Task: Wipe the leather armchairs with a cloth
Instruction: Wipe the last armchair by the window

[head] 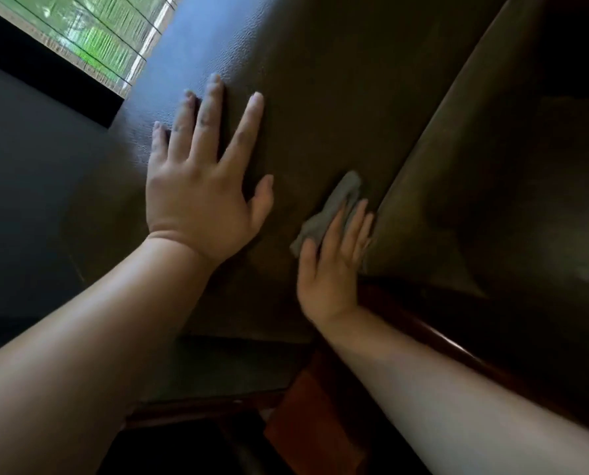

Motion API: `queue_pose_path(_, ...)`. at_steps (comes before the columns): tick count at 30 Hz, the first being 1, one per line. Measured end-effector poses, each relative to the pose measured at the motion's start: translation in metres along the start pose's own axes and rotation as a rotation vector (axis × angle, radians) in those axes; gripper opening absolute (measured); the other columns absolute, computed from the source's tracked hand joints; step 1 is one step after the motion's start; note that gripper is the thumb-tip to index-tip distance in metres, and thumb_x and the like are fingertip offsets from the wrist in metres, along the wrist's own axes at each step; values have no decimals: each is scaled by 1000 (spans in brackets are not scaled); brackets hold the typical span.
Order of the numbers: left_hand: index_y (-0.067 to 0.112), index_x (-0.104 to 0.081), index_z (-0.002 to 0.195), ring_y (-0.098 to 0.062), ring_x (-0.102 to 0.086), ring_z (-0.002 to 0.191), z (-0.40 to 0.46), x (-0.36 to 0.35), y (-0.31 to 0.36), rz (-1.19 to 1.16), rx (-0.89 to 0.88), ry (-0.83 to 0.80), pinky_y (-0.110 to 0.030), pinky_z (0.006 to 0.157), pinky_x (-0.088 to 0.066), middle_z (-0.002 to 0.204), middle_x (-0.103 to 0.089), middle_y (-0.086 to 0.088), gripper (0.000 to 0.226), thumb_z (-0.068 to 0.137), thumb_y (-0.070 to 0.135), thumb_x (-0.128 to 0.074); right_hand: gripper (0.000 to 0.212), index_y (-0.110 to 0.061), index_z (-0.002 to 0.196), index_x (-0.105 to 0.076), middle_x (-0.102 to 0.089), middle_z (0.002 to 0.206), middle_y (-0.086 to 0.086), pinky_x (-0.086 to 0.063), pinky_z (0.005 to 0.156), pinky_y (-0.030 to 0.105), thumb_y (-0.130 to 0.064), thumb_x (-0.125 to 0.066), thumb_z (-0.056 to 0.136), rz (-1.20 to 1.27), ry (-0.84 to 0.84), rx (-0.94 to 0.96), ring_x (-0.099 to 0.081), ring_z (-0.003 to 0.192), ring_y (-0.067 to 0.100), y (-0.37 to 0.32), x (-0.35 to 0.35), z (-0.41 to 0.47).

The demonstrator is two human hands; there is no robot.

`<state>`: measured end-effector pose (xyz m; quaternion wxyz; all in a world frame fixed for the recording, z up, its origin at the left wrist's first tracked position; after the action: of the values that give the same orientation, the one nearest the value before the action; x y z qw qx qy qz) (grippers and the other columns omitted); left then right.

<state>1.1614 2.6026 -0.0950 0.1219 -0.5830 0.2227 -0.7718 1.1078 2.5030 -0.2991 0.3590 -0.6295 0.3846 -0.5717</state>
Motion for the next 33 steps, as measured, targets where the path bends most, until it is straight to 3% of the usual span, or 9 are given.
queue_pose_path(4, 32, -37, 163, -47, -29, 155, -2, -5, 6, 53, -153, 27, -71, 117, -31, 173, -25, -16, 60, 105, 48, -40, 80, -12, 158, 15, 27, 168, 18, -13, 124, 65, -58, -22, 104, -163, -276, 135, 19, 157, 38, 22, -17, -82)
queue_pose_path(7, 33, -34, 164, -47, -27, 155, -7, -10, 3, 88, -158, 49, -70, 117, -30, 173, -23, -16, 61, 105, 49, -38, 79, -12, 161, 8, 14, 171, 22, -6, 126, 63, -60, -18, 104, -143, -124, 146, 14, 158, 40, 32, 1, -15)
queue_pose_path(10, 34, -34, 164, -48, -28, 155, -5, -11, 5, 93, -139, 53, -70, 117, -30, 173, -23, -16, 61, 105, 49, -39, 80, -15, 165, 4, 8, 173, 17, 1, 128, 56, -64, -2, 102, -165, 80, -15, 11, 159, 34, 34, 29, 73)
queue_pose_path(13, 34, -35, 164, -49, -27, 155, -3, -4, 11, 67, -104, 16, -71, 117, -29, 173, -23, -16, 60, 105, 47, -42, 82, -9, 164, 6, 5, 173, 18, 2, 129, 54, -62, 1, 103, -262, 3, -26, 10, 160, 32, 40, 39, 74)
queue_pose_path(18, 33, -37, 163, -49, -25, 155, -2, -1, 11, 50, -79, -5, -73, 117, -26, 174, -21, -16, 62, 103, 46, -46, 86, -4, 164, -7, 9, 172, 21, -7, 127, 60, -62, -16, 102, -427, -284, 41, 14, 158, 40, 65, 26, -33)
queue_pose_path(24, 32, -26, 165, -56, -22, 153, 2, -21, 39, 120, 35, 35, -74, 119, -18, 173, -15, -24, 79, 95, 63, -43, 75, -16, 166, -10, 19, 171, 16, -4, 127, 62, -55, -5, 102, -430, -60, -93, 15, 157, 41, 82, 61, 92)
queue_pose_path(29, 32, -27, 166, -55, -8, 157, 13, -26, 63, 152, -90, -12, -81, 118, -7, 176, -4, -19, 78, 95, 61, -44, 67, -26, 166, -12, 29, 167, 19, -14, 124, 66, -49, -25, 105, -325, -208, -61, 20, 155, 46, 79, 33, -14)
queue_pose_path(31, 31, -28, 166, -55, -2, 157, 14, -32, 69, 169, -144, -7, -82, 117, -1, 177, 0, -15, 78, 96, 60, -43, 72, -28, 166, 0, 35, 164, 20, -13, 124, 66, -54, -21, 102, -355, -270, -80, 23, 153, 48, 78, 24, -30)
queue_pose_path(33, 29, -27, 167, -53, 2, 157, 13, -41, 73, 200, -187, 5, -82, 116, 3, 177, 1, -14, 77, 97, 60, -41, 72, -33, 163, 9, 37, 164, 19, -9, 125, 65, -58, -13, 99, -316, -182, -148, 24, 153, 49, 82, 31, 13)
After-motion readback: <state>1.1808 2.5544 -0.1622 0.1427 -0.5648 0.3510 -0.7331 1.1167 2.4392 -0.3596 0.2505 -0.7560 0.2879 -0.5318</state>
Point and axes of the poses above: each hand's wrist, its own z-axis towards the middle knuckle, its own x-axis out of the back of the hand, y = z × x, the point moved 1 cm from there along z, towards the middle knuckle
